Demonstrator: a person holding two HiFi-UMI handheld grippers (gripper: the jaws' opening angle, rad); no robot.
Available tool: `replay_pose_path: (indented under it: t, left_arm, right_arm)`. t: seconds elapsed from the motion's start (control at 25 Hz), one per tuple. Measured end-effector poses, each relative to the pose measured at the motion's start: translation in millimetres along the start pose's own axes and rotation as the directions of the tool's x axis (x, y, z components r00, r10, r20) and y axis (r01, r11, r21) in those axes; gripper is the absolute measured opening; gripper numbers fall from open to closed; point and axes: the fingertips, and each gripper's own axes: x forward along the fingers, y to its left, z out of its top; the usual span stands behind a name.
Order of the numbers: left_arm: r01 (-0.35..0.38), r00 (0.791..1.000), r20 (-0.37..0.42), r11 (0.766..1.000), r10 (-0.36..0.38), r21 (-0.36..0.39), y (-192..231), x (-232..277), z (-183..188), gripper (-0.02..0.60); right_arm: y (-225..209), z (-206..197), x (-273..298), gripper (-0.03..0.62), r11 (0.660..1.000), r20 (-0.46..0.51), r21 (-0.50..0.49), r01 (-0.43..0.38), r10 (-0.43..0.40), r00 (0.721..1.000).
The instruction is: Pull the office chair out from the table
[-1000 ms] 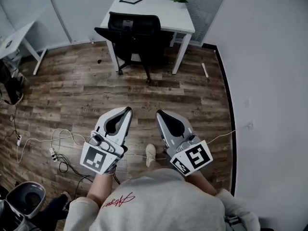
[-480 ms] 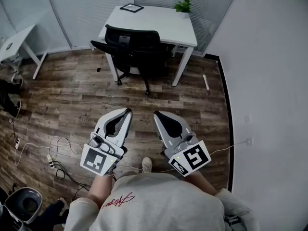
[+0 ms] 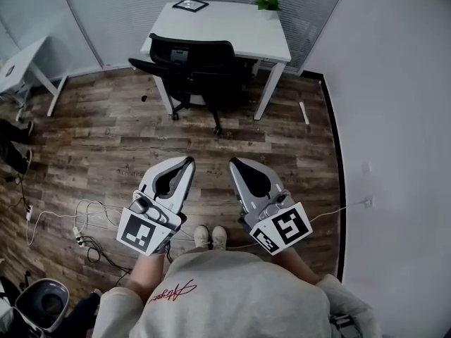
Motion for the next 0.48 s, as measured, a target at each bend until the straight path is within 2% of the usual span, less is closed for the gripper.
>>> replay_pose_path:
  t: [0.28,0.48]
  left_arm:
    - [0.015,1.0,0.006,1.0,-0.015,0.005,-1.6,3.7,1.5,-0.009]
    - [-0.004,1.0,0.002,1.0,0.003,0.01,-4.4,11.1,-0.6,-0.009]
  right_arm:
    - [-1.5,0.9,-0.9,-0.002,1.0,0.008,0.008,0.005,-0.005,1.0]
    - [-7.4,1.5,-5.2,-0.002,1.0,0.012,0.007,-0.014,0.013,1.0]
